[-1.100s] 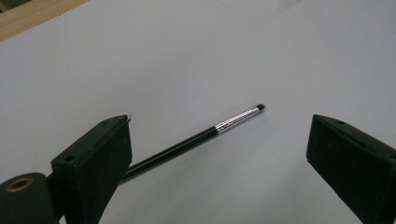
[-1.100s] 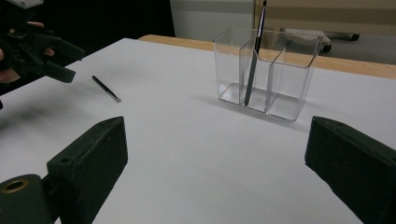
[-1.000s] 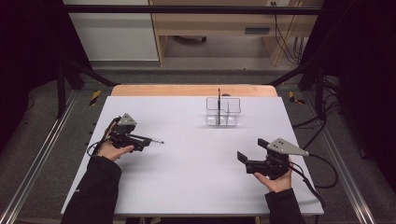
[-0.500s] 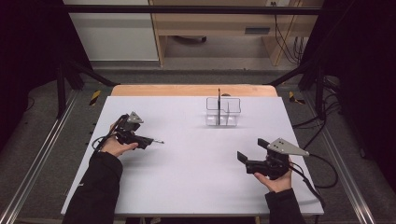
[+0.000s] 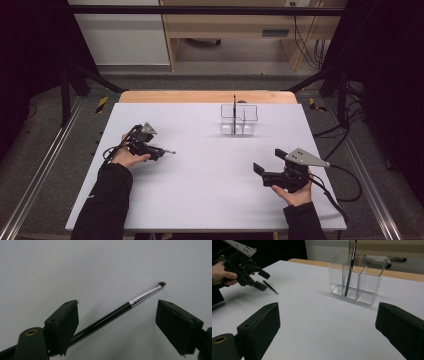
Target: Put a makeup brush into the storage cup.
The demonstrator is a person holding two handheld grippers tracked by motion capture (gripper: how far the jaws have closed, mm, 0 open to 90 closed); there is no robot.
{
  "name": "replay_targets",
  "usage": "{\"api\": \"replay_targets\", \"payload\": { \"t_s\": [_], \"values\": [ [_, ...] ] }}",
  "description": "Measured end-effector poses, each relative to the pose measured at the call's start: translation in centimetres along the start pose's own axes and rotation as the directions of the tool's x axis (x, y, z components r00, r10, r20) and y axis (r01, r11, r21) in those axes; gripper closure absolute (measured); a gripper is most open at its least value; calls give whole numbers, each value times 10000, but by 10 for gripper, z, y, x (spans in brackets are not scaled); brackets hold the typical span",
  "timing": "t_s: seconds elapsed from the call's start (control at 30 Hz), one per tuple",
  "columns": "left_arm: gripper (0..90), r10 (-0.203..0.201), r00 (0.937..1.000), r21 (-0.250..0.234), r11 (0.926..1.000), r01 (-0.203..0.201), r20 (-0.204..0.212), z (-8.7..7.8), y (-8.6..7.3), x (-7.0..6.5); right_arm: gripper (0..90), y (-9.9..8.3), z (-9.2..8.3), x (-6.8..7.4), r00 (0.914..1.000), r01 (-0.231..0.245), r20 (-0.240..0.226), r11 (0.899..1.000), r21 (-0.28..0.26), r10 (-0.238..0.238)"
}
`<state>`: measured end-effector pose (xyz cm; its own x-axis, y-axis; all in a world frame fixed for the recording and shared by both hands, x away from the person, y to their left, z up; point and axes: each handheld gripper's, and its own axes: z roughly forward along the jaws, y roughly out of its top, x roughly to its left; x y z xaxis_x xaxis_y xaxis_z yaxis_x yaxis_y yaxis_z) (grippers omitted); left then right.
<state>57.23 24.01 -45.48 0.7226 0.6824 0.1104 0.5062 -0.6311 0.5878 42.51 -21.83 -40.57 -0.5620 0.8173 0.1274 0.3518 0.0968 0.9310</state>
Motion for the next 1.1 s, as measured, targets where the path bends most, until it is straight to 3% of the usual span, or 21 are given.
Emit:
{"api": "replay_targets", "payload": {
  "t_s": [0.4, 0.73, 1.1],
  "values": [
    [295, 47, 10000, 192, 9998, -45, -88, 9, -1, -1, 62, 0, 1, 2, 10000, 68, -28, 10000, 44, -68],
    [409, -435, 9977, 244, 9988, 423, 514, 9, -2, 2, 63, 1, 0, 2, 9999, 80, -65, 10000, 23, -80],
    [483, -651, 9968, 454, 9970, 630, 469, 8, 0, -1, 63, 1, 0, 3, 9999, 114, -49, 9999, 19, -114]
  ]
}}
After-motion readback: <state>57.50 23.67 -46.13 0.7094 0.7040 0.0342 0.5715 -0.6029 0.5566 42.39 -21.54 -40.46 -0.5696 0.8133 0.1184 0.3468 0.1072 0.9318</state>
